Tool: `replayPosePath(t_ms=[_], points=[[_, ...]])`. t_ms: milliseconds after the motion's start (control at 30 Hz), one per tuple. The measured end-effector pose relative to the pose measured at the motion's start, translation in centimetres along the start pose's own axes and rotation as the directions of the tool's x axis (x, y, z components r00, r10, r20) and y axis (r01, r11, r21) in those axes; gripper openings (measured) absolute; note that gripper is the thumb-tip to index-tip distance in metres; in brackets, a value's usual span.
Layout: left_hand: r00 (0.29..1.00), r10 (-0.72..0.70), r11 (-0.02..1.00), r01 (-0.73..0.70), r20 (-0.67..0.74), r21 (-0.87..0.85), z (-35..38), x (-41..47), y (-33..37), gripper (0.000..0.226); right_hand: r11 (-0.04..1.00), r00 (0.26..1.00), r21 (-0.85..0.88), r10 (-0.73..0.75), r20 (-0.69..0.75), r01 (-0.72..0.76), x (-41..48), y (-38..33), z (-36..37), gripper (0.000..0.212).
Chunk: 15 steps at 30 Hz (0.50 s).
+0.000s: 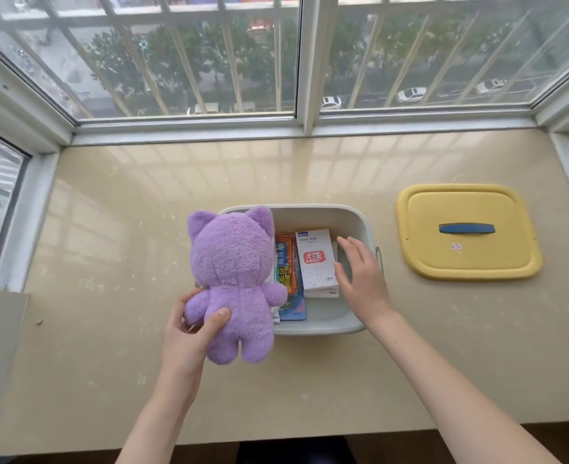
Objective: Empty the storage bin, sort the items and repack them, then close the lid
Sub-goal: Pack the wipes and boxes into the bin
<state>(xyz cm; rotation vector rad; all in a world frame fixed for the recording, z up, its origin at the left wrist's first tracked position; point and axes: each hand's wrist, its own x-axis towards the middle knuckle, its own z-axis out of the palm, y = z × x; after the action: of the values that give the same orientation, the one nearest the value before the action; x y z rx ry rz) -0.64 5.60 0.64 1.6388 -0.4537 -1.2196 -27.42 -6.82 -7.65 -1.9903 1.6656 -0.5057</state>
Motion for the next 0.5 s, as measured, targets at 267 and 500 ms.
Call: replayPosePath(t_ms=[267, 500], points=[[0.989, 0.050, 0.991, -0.066, 0.137, 0.117, 7.7, 0.5, -0.3, 0.047, 0.997, 0.992, -0.080, 0.008, -0.125, -0.018, -2.1, 3.6, -2.8, 0.049], [0.984, 0.076, 0.967, -0.113, 0.162, 0.228, 13.2, 1.7, -4.1, 0.041, 0.983, 0.992, 0.160, 0.098, -0.074, -0.085, -2.0, 4.9, -2.1, 0.049]])
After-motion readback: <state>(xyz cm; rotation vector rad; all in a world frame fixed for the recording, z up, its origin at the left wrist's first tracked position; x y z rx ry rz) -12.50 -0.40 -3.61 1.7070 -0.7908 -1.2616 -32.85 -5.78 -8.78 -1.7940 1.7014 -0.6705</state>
